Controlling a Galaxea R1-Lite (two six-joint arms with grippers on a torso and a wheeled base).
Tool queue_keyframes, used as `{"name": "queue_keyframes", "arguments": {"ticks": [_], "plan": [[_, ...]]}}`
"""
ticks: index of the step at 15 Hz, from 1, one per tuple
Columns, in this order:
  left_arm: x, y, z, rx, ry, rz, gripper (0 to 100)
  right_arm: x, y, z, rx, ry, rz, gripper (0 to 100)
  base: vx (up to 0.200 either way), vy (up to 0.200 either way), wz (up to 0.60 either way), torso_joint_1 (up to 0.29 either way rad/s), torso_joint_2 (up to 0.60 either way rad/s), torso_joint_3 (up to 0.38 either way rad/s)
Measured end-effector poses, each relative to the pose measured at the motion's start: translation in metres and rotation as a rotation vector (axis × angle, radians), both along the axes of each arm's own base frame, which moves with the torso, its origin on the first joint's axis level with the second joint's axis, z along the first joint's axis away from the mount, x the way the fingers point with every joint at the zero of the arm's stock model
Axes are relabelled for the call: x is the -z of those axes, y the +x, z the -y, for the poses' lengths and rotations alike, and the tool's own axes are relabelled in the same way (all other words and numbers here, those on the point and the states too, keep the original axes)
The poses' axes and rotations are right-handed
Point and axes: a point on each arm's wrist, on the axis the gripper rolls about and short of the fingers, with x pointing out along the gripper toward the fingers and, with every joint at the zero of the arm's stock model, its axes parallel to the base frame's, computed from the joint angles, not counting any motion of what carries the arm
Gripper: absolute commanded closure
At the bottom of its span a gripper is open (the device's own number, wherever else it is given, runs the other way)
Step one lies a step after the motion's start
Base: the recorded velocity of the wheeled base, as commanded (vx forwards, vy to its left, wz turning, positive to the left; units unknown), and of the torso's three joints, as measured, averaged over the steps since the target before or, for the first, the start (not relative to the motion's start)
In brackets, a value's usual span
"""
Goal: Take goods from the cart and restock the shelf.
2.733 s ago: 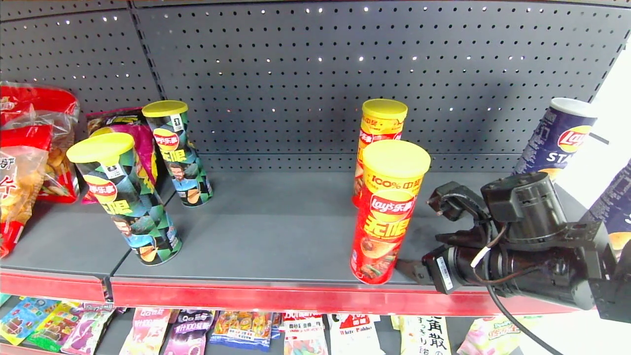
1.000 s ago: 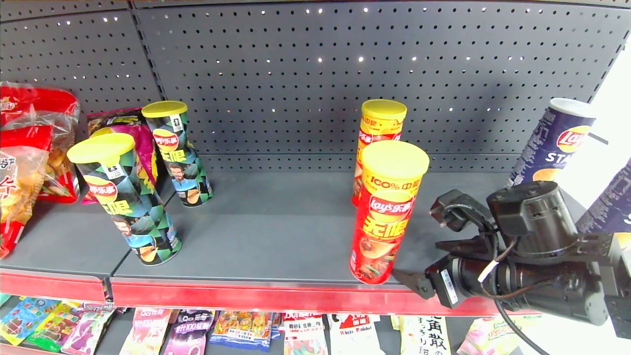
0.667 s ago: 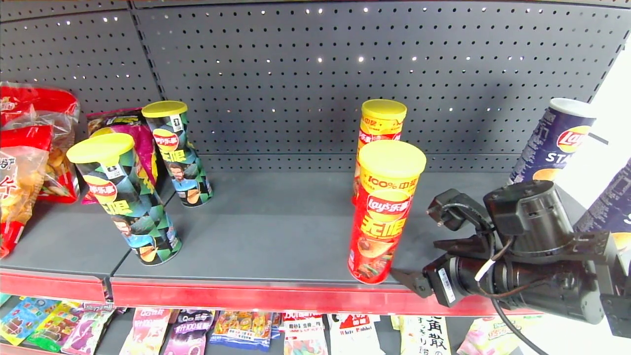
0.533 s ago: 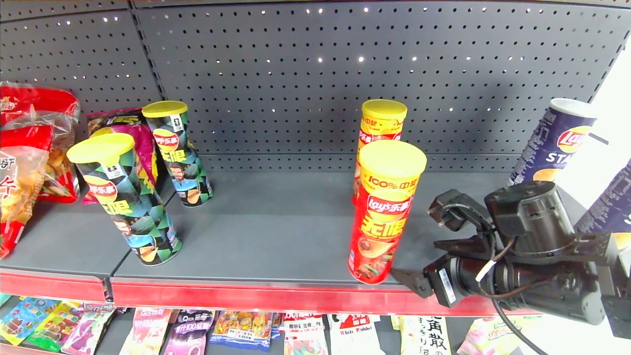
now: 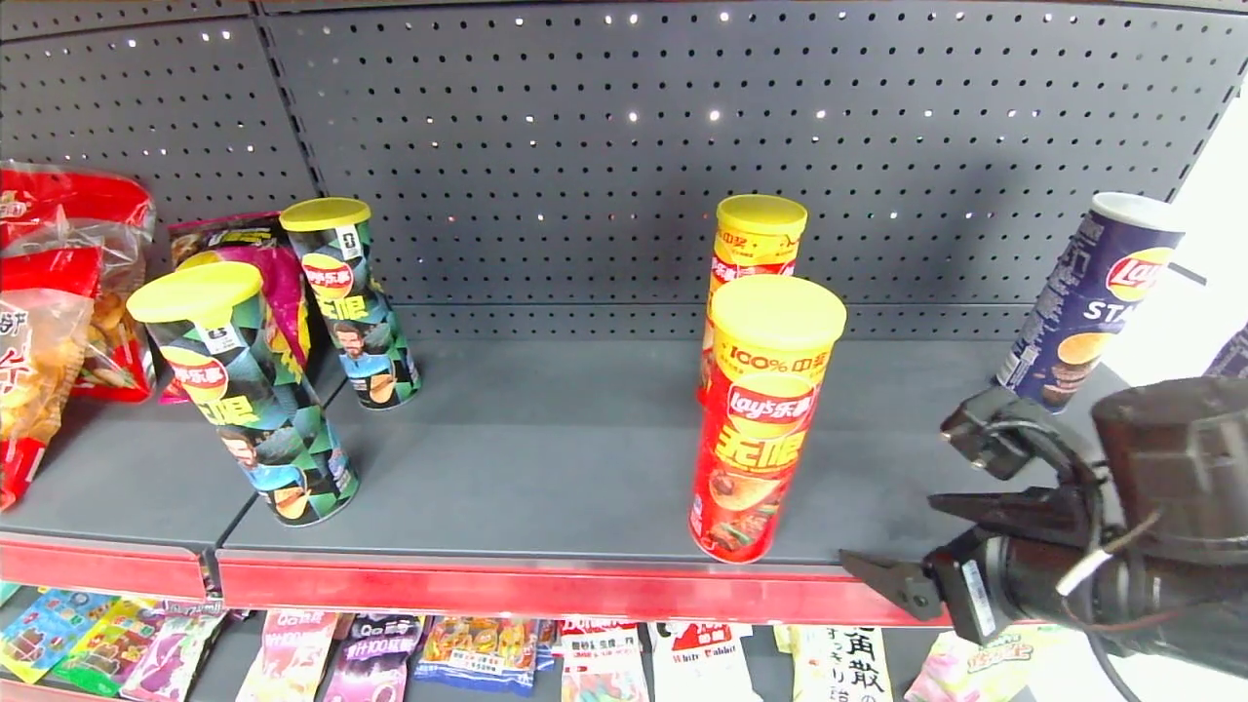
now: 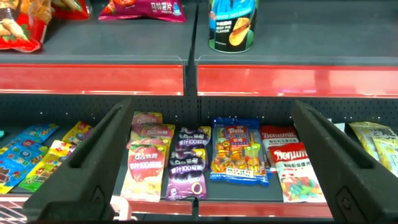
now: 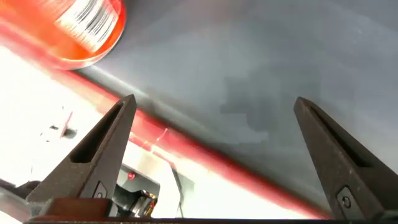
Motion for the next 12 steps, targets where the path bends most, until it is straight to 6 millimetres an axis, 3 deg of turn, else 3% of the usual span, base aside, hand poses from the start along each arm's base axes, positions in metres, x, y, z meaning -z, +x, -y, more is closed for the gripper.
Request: {"name": "queue_keyframes", "arguments": {"ticks": [8,12], "plan": [[0.0,0.0,0.0,0.0,0.0,0.0,0,-0.011,-0.098,0.081,0.061,0.141,0.323,0,0.0,0.0,0.0,0.0,0.0,0.0],[0.0,0.0,0.0,0.0,0.0,0.0,0,0.022,-0.147,0.103,0.232,0.132,0.501,0,0.0,0.0,0.0,0.0,0.0,0.0]]}}
